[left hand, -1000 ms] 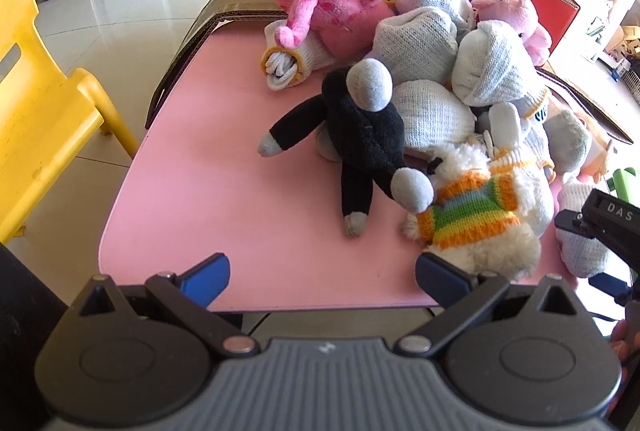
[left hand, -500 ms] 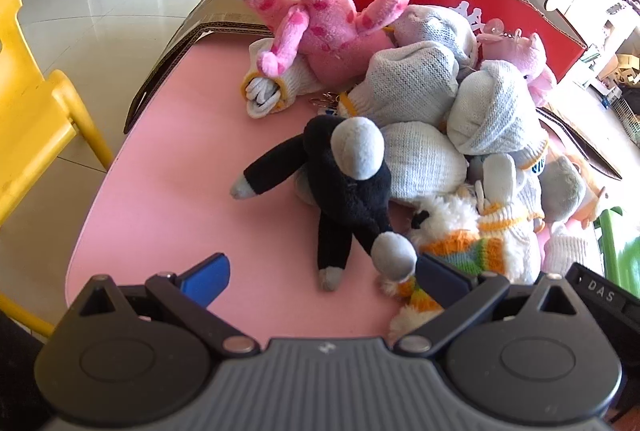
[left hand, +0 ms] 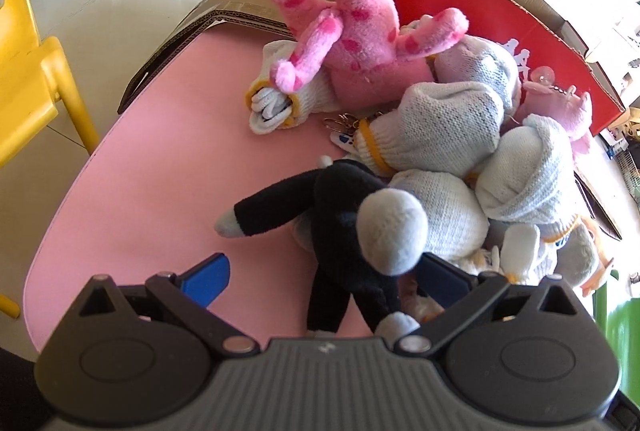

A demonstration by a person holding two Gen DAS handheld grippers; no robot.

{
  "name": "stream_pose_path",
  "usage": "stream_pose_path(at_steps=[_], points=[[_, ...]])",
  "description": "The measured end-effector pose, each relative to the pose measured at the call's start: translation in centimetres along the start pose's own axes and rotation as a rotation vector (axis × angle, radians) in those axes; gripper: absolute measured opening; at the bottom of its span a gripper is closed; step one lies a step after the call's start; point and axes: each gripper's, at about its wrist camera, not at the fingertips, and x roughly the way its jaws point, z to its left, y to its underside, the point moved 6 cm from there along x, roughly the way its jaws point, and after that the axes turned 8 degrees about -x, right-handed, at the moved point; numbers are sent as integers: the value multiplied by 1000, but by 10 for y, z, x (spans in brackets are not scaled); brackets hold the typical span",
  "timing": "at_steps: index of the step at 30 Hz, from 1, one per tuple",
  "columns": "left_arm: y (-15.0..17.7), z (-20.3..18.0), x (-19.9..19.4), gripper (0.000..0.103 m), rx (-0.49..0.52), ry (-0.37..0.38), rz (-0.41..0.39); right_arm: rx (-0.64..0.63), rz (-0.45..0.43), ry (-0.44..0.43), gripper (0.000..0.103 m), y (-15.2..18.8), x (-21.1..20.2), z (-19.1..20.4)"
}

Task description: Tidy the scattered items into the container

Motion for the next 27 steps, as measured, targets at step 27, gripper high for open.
stream_pose_path(at_steps=[27], points=[[-17, 51, -15, 103, -71, -97, -58, -21, -5, 12, 100, 1, 3, 2]])
